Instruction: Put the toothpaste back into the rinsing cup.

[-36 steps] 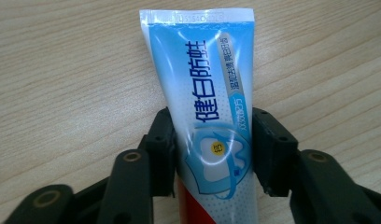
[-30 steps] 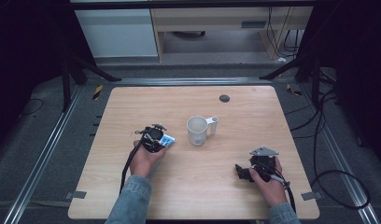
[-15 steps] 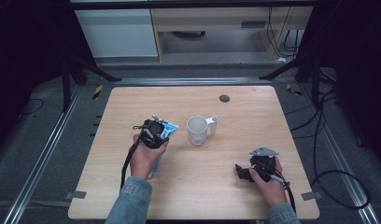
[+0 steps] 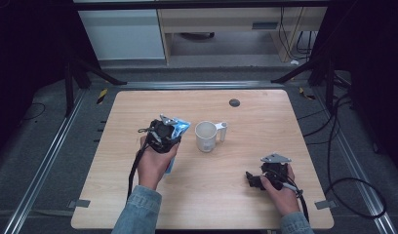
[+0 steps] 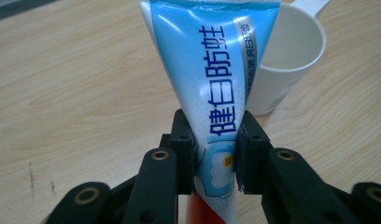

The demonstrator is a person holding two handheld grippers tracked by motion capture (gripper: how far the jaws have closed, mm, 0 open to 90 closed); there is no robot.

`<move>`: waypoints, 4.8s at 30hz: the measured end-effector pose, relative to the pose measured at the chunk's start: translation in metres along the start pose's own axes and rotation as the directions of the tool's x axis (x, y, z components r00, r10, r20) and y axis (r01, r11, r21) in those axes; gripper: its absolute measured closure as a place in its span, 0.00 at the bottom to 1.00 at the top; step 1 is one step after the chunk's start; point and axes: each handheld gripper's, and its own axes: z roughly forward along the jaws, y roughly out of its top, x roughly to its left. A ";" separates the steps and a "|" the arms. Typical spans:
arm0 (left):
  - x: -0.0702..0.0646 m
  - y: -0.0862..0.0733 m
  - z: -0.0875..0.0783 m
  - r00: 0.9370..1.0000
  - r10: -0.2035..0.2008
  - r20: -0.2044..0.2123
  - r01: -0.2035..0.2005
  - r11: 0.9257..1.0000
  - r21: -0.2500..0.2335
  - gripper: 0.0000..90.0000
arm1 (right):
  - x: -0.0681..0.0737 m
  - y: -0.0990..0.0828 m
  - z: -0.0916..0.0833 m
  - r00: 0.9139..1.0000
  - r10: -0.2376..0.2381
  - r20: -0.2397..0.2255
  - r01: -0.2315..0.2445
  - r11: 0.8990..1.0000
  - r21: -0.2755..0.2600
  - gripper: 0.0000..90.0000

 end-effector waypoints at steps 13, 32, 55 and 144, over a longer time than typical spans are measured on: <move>-0.026 0.014 -0.011 0.998 0.034 0.051 -0.031 0.997 -0.071 0.80 | 0.000 0.000 0.000 1.000 0.000 0.000 0.000 1.000 0.000 0.00; -0.049 0.023 -0.010 0.993 0.070 0.094 -0.060 0.993 -0.106 0.80 | 0.000 0.000 0.000 1.000 -0.002 0.001 0.002 1.000 0.000 0.00; -0.066 0.028 -0.009 0.990 0.086 0.110 -0.068 0.985 -0.161 0.80 | 0.000 0.000 0.000 1.000 -0.001 0.000 0.001 1.000 0.000 0.00; -0.069 0.077 -0.026 0.989 0.121 0.089 -0.081 0.926 -0.369 0.80 | 0.000 0.000 0.000 1.000 -0.004 0.001 0.004 1.000 0.000 0.00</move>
